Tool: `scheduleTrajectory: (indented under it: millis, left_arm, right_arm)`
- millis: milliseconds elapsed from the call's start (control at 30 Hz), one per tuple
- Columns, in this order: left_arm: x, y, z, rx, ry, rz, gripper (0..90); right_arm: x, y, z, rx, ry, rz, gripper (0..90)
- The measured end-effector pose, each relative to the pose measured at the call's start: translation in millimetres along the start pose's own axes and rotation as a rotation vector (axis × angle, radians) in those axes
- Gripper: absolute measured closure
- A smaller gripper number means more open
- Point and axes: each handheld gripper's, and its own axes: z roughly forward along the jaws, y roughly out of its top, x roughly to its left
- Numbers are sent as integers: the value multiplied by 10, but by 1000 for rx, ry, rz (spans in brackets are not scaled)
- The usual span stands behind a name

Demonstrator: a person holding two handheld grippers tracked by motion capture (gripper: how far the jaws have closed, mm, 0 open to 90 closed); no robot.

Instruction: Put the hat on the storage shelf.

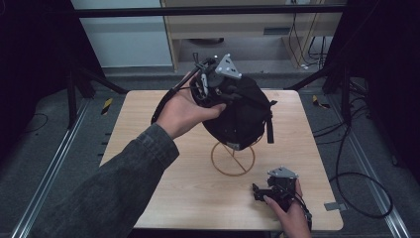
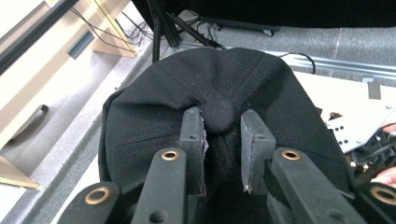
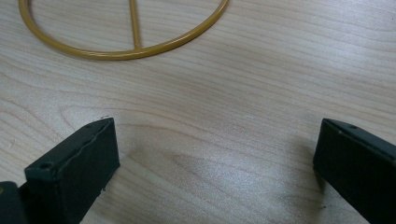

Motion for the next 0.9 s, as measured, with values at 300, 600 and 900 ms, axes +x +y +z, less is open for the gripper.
scheduleTrajectory:
  millis: [300,600,900]
  left_arm:
    - [-30,-152,294,18,-23,-36,734]
    - [-73,-250,461,29,-30,-49,732]
    - [-83,-333,517,34,-36,-56,725]
  right_arm:
    - [-2,0,0,-2,0,-4,4]
    - [-2,0,-1,-1,-1,-3,4]
    - [-2,0,-1,-1,-2,-4,3]
